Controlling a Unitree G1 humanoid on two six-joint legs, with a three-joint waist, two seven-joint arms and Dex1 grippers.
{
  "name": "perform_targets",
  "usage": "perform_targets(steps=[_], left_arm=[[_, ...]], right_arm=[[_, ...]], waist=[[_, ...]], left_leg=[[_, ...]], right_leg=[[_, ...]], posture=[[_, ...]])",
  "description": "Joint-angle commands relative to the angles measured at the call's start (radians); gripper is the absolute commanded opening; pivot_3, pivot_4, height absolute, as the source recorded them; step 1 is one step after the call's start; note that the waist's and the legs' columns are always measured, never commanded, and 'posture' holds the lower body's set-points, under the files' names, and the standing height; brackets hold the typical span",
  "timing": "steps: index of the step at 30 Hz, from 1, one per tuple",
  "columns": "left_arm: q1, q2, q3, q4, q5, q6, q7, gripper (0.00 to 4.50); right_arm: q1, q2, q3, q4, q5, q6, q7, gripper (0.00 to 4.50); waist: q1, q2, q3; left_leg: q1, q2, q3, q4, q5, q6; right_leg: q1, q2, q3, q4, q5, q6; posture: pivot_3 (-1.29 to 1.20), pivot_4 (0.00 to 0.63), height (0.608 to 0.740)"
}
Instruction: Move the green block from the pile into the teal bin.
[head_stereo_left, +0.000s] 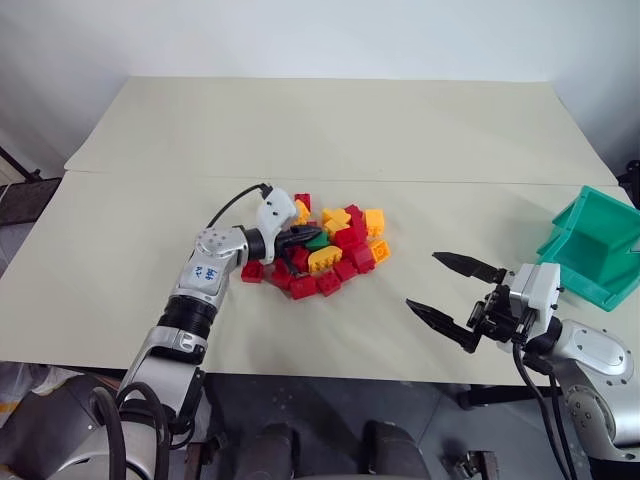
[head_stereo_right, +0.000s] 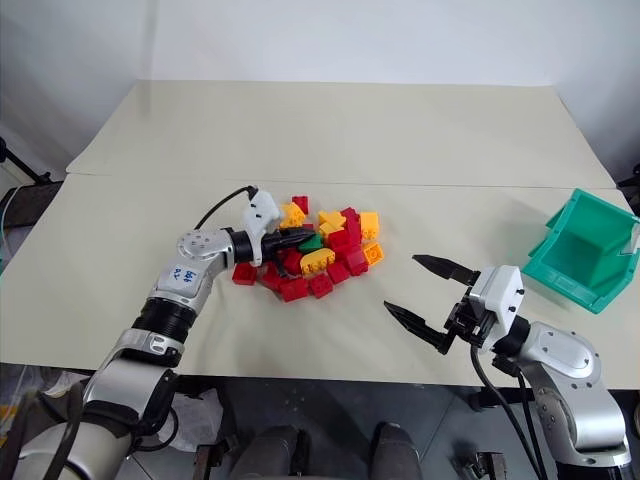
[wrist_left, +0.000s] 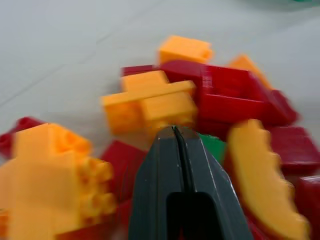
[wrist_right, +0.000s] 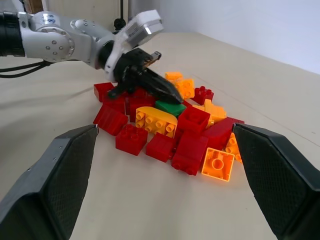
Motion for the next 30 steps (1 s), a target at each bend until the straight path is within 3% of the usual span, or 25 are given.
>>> perform_targets(steps=[1, 6, 9, 12, 20, 30], left_arm=[[0.032, 0.026, -0.001, -0.104, -0.029, 0.017, -0.069, 0.03], [0.094, 0.078, -0.003, -0.221, -0.063, 0.069, -0.179, 0.03], [0.086, 0.126, 0.062, -0.203, -0.075, 0.061, -0.162, 0.03], [0.037, 0.137, 0.098, -0.219, -0.112, 0.12, -0.151, 0.62], [-0.125, 0.116, -0.024, -0.025, 0.031, 0.077, -0.158, 3.1], [-0.261, 0.057, -0.115, 0.221, 0.185, -0.01, -0.082, 3.1]], right_arm=[[0.002, -0.003, -0.011, -0.041, 0.006, -0.009, -0.002, 4.5], [0.002, -0.006, -0.01, -0.038, 0.01, -0.007, 0.005, 4.5], [-0.013, -0.009, -0.003, -0.027, 0.011, -0.001, 0.01, 4.5], [-0.017, -0.012, -0.007, -0.025, 0.012, 0.003, 0.016, 4.5], [-0.023, -0.037, -0.025, -0.017, 0.025, 0.018, 0.047, 4.5], [0.008, -0.032, -0.038, -0.055, 0.026, 0.025, 0.021, 4.5]], waist=[[-0.001, 0.0, 0.0], [-0.003, 0.0, 0.0], [-0.002, 0.0, 0.0], [-0.002, 0.0, 0.0], [0.001, 0.0, 0.0], [0.0, -0.001, 0.0]], left_leg=[[0.0, 0.0, 0.0, 0.0, 0.0, 0.0], [0.0, 0.0, 0.0, 0.0, 0.0, 0.0], [0.001, 0.0, 0.0, 0.0, 0.0, 0.0], [0.0, 0.0, 0.0, 0.0, 0.0, 0.0], [0.0, -0.001, -0.001, 0.001, 0.0, 0.0], [0.0, -0.001, 0.0, 0.0, 0.0, 0.001]], right_leg=[[0.0, 0.0, 0.0, 0.0, 0.0, 0.0], [0.0, 0.0, 0.0, 0.001, 0.0, 0.0], [0.0, 0.0, 0.0, 0.001, 0.0, 0.0], [0.0, 0.0, 0.0, 0.001, 0.0, 0.0], [0.0, 0.0, 0.0, 0.001, 0.001, 0.001], [-0.001, 0.0, 0.0, 0.001, 0.001, 0.001]], posture=[[0.0, 0.15, 0.74], [0.0, 0.15, 0.74], [0.0, 0.15, 0.74], [0.0, 0.15, 0.74], [0.0, 0.15, 0.74], [0.0, 0.15, 0.74]])
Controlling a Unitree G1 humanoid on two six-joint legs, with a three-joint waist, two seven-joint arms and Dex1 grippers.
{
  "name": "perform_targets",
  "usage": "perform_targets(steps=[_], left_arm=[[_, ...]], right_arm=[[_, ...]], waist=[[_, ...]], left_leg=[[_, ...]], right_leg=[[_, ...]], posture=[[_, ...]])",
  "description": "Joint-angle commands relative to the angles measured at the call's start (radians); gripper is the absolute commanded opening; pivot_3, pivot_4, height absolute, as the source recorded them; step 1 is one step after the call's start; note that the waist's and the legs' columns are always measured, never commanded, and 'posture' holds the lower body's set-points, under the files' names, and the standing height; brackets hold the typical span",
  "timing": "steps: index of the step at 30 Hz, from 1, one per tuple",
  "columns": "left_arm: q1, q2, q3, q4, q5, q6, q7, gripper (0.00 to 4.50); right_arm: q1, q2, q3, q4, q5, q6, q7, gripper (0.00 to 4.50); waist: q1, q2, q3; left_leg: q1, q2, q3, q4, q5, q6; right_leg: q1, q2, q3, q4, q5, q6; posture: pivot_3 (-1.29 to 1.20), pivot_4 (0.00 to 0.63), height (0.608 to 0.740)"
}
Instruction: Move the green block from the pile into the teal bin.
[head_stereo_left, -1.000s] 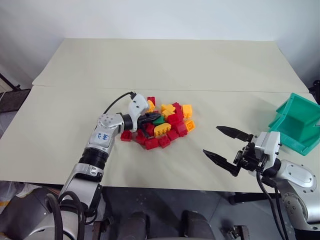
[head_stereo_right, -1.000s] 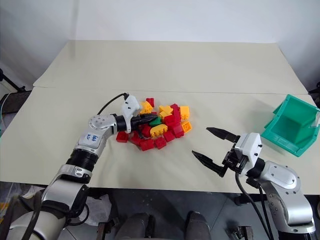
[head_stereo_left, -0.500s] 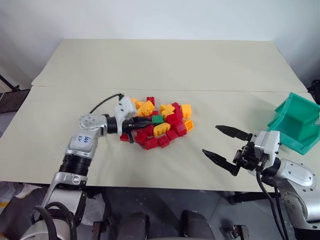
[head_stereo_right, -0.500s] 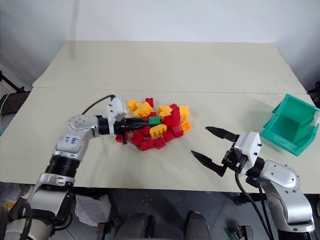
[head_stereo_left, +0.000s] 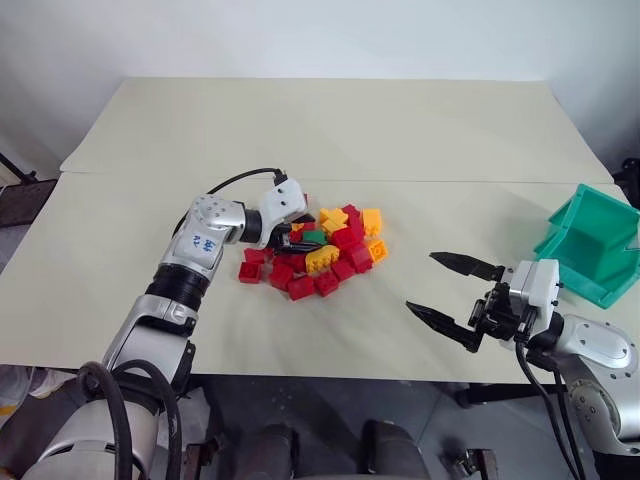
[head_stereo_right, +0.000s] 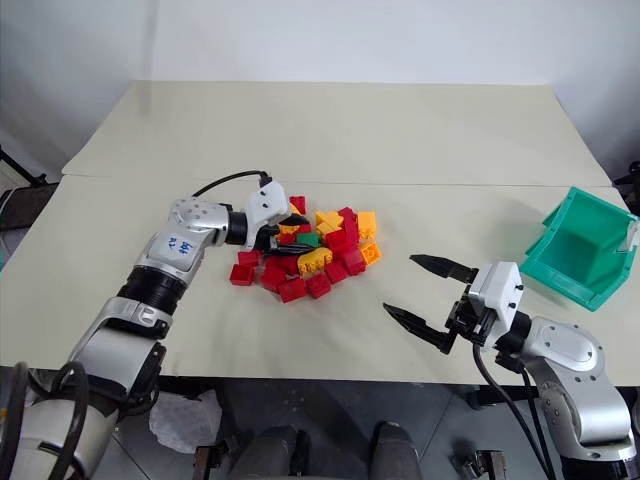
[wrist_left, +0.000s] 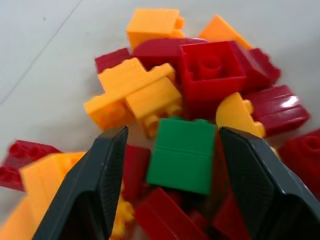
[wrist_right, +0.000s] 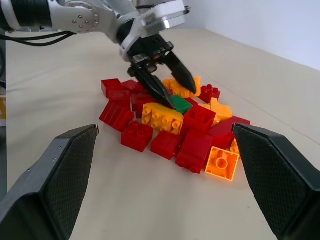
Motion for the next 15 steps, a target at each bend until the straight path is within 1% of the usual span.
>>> perform_targets(steps=[1, 5, 8, 11, 14, 15], left_arm=[[-0.029, 0.003, -0.011, 0.05, 0.034, -0.032, 0.002, 3.1], [-0.047, -0.008, -0.03, 0.077, 0.047, -0.018, -0.062, 3.1], [-0.07, -0.017, -0.04, 0.102, 0.064, -0.02, -0.077, 3.1], [-0.089, -0.034, -0.032, 0.125, 0.064, -0.03, -0.072, 2.54], [-0.1, -0.041, -0.034, 0.14, 0.072, -0.03, -0.079, 1.59], [-0.103, -0.043, -0.03, 0.144, 0.071, -0.035, -0.076, 1.49]], right_arm=[[0.02, -0.002, -0.034, -0.052, 0.017, -0.003, -0.015, 4.5], [0.029, -0.004, -0.035, -0.058, 0.019, -0.004, -0.022, 4.5], [0.026, -0.007, -0.036, -0.056, 0.021, -0.003, -0.023, 4.5], [0.024, -0.008, -0.036, -0.052, 0.021, -0.005, -0.022, 4.5], [0.023, -0.007, -0.036, -0.051, 0.02, -0.007, -0.022, 4.5], [0.023, -0.007, -0.037, -0.051, 0.021, -0.007, -0.022, 4.5]], waist=[[0.0, 0.0, 0.0], [0.0, 0.0, 0.0], [0.0, 0.0, 0.0], [0.0, -0.001, 0.0], [0.0, -0.001, 0.0], [0.0, -0.001, 0.0]], left_leg=[[0.0, 0.0, 0.0, 0.0, 0.0, 0.0], [0.0, 0.0, 0.0, 0.0, 0.0, 0.0], [0.0, 0.0, 0.0, 0.0, 0.0, 0.0], [0.0, 0.0, 0.0, 0.0, 0.0, 0.0], [0.0, 0.0, 0.0, 0.0, 0.0, 0.0], [0.0, 0.0, 0.0, 0.0, 0.0, 0.0]], right_leg=[[0.0, 0.0, 0.0, 0.0, 0.0, 0.0], [0.0, 0.0, 0.0, 0.0, 0.0, 0.0], [0.0, 0.0, 0.0, 0.0, 0.0, 0.0], [0.0, 0.0, 0.0, 0.0, 0.0, 0.0], [0.0, 0.0, 0.0, 0.0, 0.0, 0.0], [0.0, 0.0, 0.0, 0.0, 0.0, 0.0]], posture=[[0.0, 0.15, 0.74], [0.0, 0.15, 0.74], [0.0, 0.15, 0.74], [0.0, 0.15, 0.74], [0.0, 0.15, 0.74], [0.0, 0.15, 0.74]])
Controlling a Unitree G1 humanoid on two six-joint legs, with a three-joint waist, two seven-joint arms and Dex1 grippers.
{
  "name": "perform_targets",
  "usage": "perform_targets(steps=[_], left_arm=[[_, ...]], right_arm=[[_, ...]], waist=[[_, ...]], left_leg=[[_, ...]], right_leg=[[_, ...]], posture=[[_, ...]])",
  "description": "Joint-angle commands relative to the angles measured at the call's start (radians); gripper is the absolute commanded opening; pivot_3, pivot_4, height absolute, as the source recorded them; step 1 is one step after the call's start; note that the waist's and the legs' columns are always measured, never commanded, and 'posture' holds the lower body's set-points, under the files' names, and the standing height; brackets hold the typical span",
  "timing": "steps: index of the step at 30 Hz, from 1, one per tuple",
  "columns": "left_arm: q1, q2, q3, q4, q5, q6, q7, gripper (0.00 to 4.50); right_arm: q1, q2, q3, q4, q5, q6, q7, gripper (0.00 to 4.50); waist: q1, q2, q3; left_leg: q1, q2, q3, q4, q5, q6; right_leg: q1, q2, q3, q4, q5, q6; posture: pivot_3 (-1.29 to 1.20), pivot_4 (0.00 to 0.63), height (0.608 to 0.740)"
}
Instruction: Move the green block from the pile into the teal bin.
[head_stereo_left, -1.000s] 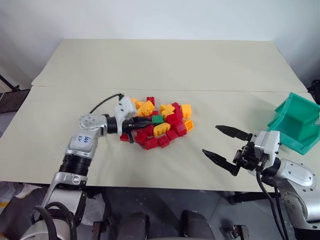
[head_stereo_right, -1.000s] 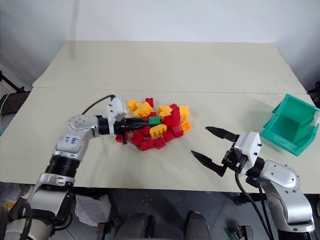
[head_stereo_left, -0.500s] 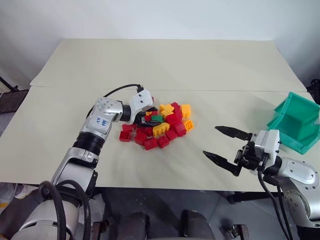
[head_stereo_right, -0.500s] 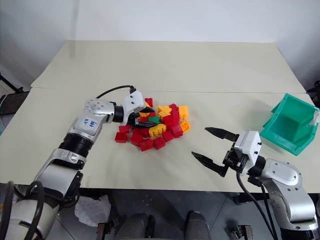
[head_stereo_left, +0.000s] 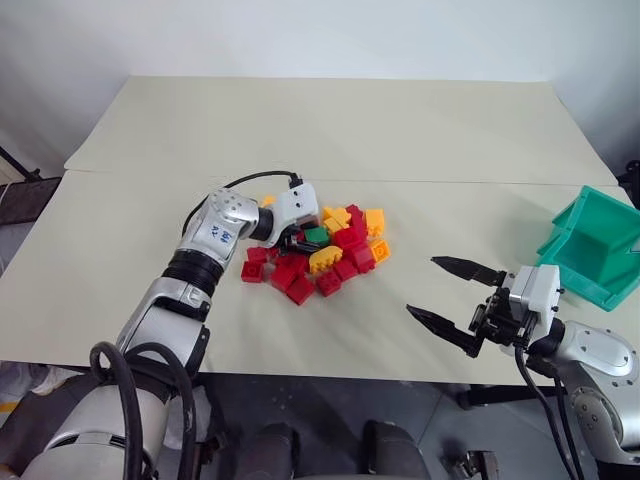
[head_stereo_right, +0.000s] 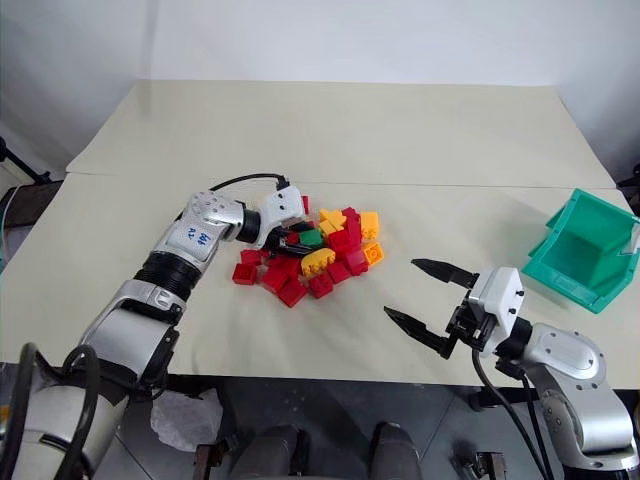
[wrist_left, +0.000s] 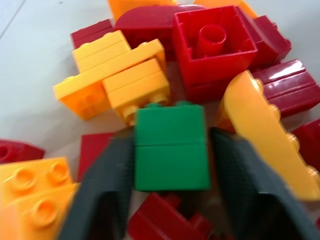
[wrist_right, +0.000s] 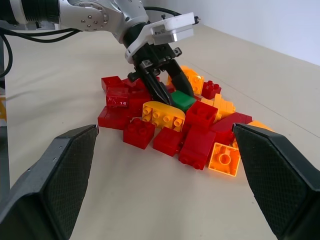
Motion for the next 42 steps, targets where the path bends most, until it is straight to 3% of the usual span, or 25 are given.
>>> perform_targets(steps=[1, 9, 14, 21, 28, 35, 42], left_arm=[[-0.033, -0.002, 0.012, 0.013, 0.002, -0.018, -0.004, 1.49], [-0.123, 0.07, 0.093, -0.024, -0.122, -0.094, -0.25, 1.49], [-0.084, -0.037, 0.115, -0.132, -0.204, -0.008, -0.272, 1.49], [0.053, -0.234, 0.0, -0.245, -0.136, -0.04, -0.14, 1.49], [0.09, -0.274, -0.115, -0.25, -0.05, -0.116, -0.115, 1.49], [0.107, -0.231, -0.045, -0.309, -0.177, -0.044, -0.233, 3.73], [0.134, -0.189, -0.018, -0.323, -0.214, 0.026, -0.256, 3.73]], right_arm=[[0.0, -0.007, -0.035, -0.032, 0.019, -0.008, -0.001, 4.5], [0.05, -0.022, -0.094, -0.061, 0.027, -0.001, -0.009, 4.5], [0.12, -0.024, -0.171, -0.099, 0.035, 0.011, -0.032, 4.5], [0.311, 0.011, -0.278, -0.179, 0.037, 0.008, -0.064, 4.5], [0.422, 0.047, -0.305, -0.223, 0.039, 0.002, -0.08, 4.5], [0.388, 0.037, -0.249, -0.192, 0.024, 0.014, -0.075, 4.5], [0.261, -0.012, -0.199, -0.115, 0.023, 0.047, -0.05, 4.5]], waist=[[0.0, 0.0, 0.0], [-0.001, -0.002, 0.001], [0.014, -0.002, 0.001], [0.019, -0.002, 0.001], [0.011, -0.002, 0.001], [0.004, -0.002, 0.001], [0.005, -0.002, 0.001]], left_leg=[[0.0, 0.0, 0.0, 0.0, 0.0, 0.0], [-0.001, 0.0, 0.0, 0.0, 0.0, 0.0], [-0.001, 0.0, -0.001, 0.001, 0.0, 0.001], [-0.001, 0.0, 0.0, 0.001, -0.001, 0.002], [0.001, 0.0, 0.004, 0.001, 0.0, 0.002], [0.001, 0.0, 0.004, 0.001, 0.0, 0.003], [0.001, 0.0, 0.003, 0.002, 0.0, 0.003]], right_leg=[[0.0, 0.0, 0.0, 0.0, 0.0, 0.0], [-0.001, 0.0, 0.0, 0.0, 0.0, 0.0], [0.0, 0.0, 0.0, 0.0, 0.0, 0.001], [0.0, 0.0, 0.0, -0.001, 0.001, 0.001], [0.0, 0.0, 0.004, -0.001, 0.001, 0.001], [0.0, 0.0, 0.004, -0.001, 0.001, 0.001], [0.0, 0.0, 0.004, 0.0, 0.001, 0.001]], posture=[[0.0, 0.15, 0.74], [0.0, 0.15, 0.74], [0.0, 0.15, 0.74], [0.0, 0.15, 0.74], [0.0, 0.15, 0.74], [0.0, 0.15, 0.74], [0.0, 0.15, 0.74]])
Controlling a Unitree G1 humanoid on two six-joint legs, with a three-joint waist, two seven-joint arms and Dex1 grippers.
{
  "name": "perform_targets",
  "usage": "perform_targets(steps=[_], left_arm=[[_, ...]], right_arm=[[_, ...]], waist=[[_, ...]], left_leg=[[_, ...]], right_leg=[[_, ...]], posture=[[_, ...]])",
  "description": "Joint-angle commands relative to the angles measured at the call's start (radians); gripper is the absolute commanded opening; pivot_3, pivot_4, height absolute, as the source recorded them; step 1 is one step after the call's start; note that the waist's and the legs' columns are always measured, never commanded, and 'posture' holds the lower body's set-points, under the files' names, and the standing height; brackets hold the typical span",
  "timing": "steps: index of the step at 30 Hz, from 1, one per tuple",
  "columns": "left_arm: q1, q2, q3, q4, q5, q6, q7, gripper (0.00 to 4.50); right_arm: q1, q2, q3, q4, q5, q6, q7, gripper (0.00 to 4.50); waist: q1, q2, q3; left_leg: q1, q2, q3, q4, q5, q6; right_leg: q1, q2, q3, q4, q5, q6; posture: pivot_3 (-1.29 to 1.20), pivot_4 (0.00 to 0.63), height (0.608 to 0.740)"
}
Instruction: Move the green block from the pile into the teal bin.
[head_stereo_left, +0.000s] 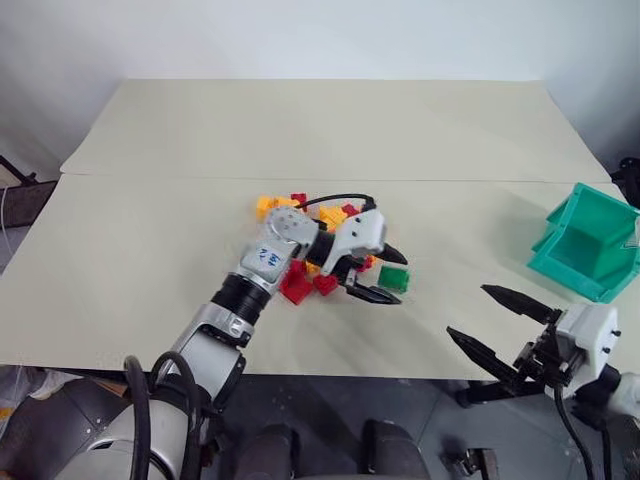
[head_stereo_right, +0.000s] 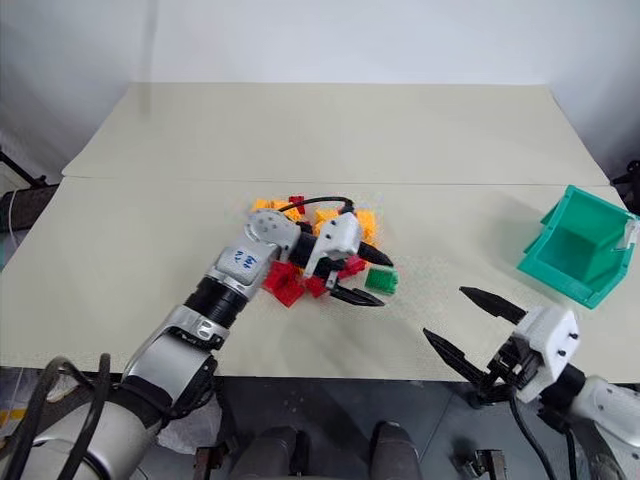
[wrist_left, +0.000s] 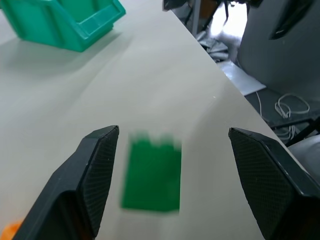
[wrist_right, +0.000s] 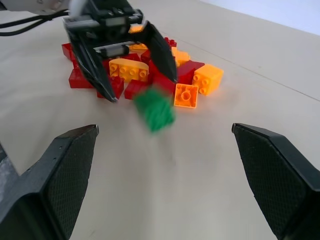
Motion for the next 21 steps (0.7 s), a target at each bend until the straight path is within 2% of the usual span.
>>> perform_targets(steps=[1, 6, 10, 13, 17, 21], left_arm=[[0.013, -0.005, -0.005, -0.023, -0.008, -0.002, -0.002, 3.73], [0.041, 0.005, 0.005, -0.036, -0.006, -0.069, 0.011, 3.73], [0.116, 0.072, 0.132, -0.108, -0.131, -0.122, -0.03, 4.49], [0.158, 0.1, 0.178, -0.134, -0.169, -0.173, -0.034, 4.49], [0.367, 0.285, 0.338, -0.3, -0.293, -0.12, -0.068, 4.49], [0.523, 0.388, 0.405, -0.442, -0.33, -0.05, -0.009, 4.49]], right_arm=[[-0.042, -0.021, 0.018, 0.022, 0.004, 0.001, 0.023, 4.5], [-0.098, -0.045, 0.058, 0.051, 0.002, 0.03, 0.045, 4.5], [-0.187, -0.081, 0.11, 0.083, -0.004, 0.086, 0.045, 4.5], [-0.239, -0.105, 0.137, 0.107, -0.015, 0.128, 0.043, 4.5], [-0.512, -0.156, 0.308, 0.22, -0.057, 0.296, 0.057, 4.5], [-0.677, -0.163, 0.432, 0.299, -0.079, 0.378, 0.125, 4.5]], waist=[[0.005, 0.0, 0.0], [0.002, 0.0, 0.0], [-0.012, 0.0, 0.0], [-0.015, 0.0, 0.0], [-0.039, 0.001, 0.0], [-0.037, 0.001, 0.0]], left_leg=[[-0.001, 0.0, 0.0, 0.0, 0.0, 0.0], [-0.001, 0.0, -0.001, 0.001, 0.0, 0.0], [-0.001, 0.0, 0.0, 0.001, 0.0, 0.0], [0.001, 0.001, -0.002, 0.001, 0.0, 0.0], [0.001, 0.002, -0.005, 0.004, -0.001, 0.0], [0.0, 0.004, -0.011, 0.005, -0.001, -0.001]], right_leg=[[0.0, 0.0, 0.0, 0.0, 0.0, 0.0], [0.0, 0.0, 0.0, 0.0, 0.0, 0.0], [0.0, 0.0, 0.0, 0.0, 0.0, 0.0], [0.0, 0.0, 0.0, 0.001, 0.0, 0.0], [-0.001, 0.0, 0.003, 0.001, 0.001, -0.001], [-0.002, 0.0, 0.0, 0.005, 0.001, -0.001]], posture=[[0.0, 0.15, 0.74], [0.0, 0.15, 0.74], [0.0, 0.15, 0.74], [0.0, 0.15, 0.74], [0.0, 0.15, 0.74], [0.0, 0.15, 0.74]])
